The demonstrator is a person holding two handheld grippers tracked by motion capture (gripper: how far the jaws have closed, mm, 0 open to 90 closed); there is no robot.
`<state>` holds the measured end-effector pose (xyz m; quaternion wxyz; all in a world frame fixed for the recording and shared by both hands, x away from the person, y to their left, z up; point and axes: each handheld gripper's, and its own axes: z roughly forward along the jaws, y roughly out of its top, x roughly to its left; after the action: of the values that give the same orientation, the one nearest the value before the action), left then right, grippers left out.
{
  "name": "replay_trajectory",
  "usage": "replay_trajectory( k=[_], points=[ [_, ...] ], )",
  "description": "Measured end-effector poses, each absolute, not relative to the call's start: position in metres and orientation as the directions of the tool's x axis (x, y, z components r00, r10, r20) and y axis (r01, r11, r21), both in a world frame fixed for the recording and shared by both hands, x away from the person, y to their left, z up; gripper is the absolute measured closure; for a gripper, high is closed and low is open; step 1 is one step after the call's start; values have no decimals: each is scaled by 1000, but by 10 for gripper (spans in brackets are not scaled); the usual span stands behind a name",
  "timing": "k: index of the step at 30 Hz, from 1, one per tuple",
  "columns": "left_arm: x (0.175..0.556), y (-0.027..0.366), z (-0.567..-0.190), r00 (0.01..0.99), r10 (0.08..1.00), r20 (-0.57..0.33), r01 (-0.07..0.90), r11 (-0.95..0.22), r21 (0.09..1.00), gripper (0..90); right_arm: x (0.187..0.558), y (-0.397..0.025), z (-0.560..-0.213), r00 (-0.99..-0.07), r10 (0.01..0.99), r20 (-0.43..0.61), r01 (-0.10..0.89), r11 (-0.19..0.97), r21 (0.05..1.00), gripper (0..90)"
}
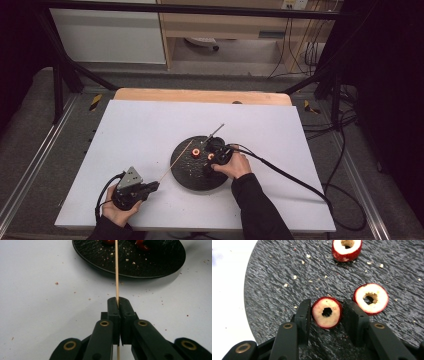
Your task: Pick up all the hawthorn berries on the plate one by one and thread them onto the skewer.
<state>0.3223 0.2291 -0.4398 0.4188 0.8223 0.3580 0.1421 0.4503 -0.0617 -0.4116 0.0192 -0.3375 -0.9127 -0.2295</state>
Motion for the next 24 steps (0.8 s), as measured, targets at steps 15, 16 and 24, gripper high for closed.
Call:
replay_trajectory(
  k=[15, 16, 24],
  points=[
    [320, 227, -439, 701, 710, -66, 465, -386, 796, 882, 436, -77, -381, -748, 630, 209, 627, 566, 535, 602],
    [320, 227, -439, 702, 709, -65, 464, -386, 797, 882, 436, -79, -380, -745, 632, 213, 626, 553, 551, 602],
    [318, 227, -438, 696, 714, -72, 462, -369, 807, 882, 426, -88, -375, -717, 644, 267, 627, 429, 651, 604]
  ],
)
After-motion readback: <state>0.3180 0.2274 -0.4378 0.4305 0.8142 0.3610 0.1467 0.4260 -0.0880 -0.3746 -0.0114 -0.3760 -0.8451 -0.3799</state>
